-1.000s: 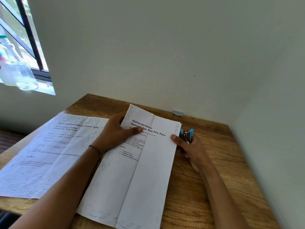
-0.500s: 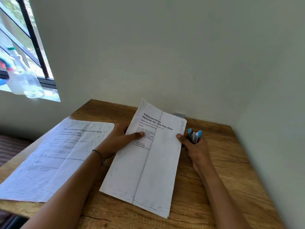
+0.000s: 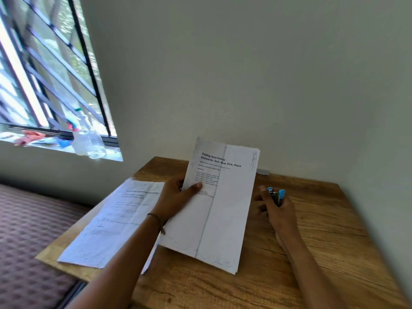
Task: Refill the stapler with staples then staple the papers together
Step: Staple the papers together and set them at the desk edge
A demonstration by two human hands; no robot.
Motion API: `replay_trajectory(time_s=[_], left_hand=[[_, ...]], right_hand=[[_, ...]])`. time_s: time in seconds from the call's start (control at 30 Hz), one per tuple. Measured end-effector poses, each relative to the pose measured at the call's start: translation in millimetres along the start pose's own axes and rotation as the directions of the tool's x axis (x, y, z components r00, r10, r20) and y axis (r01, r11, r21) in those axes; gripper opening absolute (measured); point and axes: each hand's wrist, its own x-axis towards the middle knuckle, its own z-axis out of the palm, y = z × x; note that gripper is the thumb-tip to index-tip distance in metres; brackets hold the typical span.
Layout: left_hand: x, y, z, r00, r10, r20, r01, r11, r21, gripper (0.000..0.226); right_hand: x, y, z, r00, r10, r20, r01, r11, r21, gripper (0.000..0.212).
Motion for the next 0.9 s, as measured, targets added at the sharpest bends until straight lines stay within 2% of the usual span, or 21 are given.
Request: replay_trajectory(time_s=[0.17,0.3,0.47,0.63,0.8,0.9], left_hand=[[1.6,3.7,-66.5,0.991,0.052,-0.125,-0.038,0.993,0.113,0.025],[-5.4,-16.2,-127.9,0.977,-0.062,-0.202,0.103,0.974,0.203,0.018],[-23.0,-40.3,-172.7,0.970,-0.118,-0.212,0.188,0.919,0.346,0.021],[-25.4,-47.3,-189.9,0.969,-0.145,-0.202,0.219,0.879,0.424,0.009],[-17.6,-52.8,-192.9,0.982,-0.153,-0.112,0.189,0.820,0.540,0.019],[-16.5,-57.4,-192.8,0.983,-0.155,-0.098,0.184,0.814,0.552,0.020]], right_hand=[[-8.1,-1.0,4.8,0.988,-0.074,0.137,0.083,0.995,-0.063,0.036],[-10.9,2.0,5.8,0.973,-0.100,0.206,0.129,0.983,-0.129,0.022],[-13.1,3.2,4.0,0.966,-0.113,0.235,0.155,0.973,-0.173,0.023],[-11.8,2.3,5.6,0.963,-0.117,0.244,0.179,0.952,-0.250,0.023],[-10.9,2.2,5.3,0.962,-0.114,0.247,0.175,0.954,-0.243,0.025],[-10.9,2.4,5.6,0.964,-0.107,0.243,0.169,0.953,-0.251,0.024]])
